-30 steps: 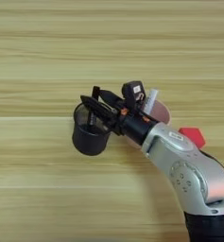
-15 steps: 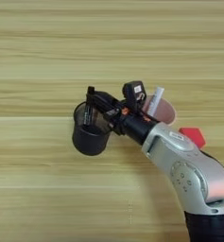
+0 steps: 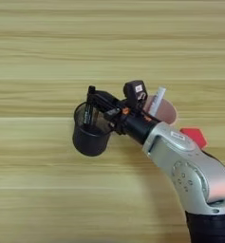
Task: Move the objects on the table
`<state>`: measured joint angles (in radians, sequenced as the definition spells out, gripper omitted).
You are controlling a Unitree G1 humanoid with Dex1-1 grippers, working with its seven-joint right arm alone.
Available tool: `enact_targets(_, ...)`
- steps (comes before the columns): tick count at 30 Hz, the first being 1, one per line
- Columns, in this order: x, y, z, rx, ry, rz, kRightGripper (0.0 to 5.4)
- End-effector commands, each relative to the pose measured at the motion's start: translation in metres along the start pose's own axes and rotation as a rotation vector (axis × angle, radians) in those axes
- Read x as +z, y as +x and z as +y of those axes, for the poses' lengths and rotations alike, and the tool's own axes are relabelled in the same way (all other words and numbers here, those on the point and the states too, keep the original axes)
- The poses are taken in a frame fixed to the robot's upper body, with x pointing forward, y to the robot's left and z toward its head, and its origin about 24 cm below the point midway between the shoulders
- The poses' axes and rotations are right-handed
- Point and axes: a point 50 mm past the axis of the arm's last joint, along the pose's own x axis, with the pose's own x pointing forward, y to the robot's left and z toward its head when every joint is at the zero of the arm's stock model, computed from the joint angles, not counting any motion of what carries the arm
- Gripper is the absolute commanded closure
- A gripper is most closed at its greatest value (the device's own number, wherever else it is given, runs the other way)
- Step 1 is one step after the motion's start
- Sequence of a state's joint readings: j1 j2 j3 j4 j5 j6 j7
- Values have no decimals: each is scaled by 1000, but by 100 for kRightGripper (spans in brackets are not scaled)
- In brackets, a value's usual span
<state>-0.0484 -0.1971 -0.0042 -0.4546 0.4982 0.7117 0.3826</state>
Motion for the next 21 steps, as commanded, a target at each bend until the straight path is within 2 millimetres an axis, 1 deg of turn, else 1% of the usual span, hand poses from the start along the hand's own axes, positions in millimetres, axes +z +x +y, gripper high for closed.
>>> enact_targets(1, 25, 2, 3, 20, -74, -102, 464)
enact_targets(14, 37, -5, 4, 16, -93, -146, 464)
enact_targets(21, 38, -7, 4, 16, -94, -152, 464)
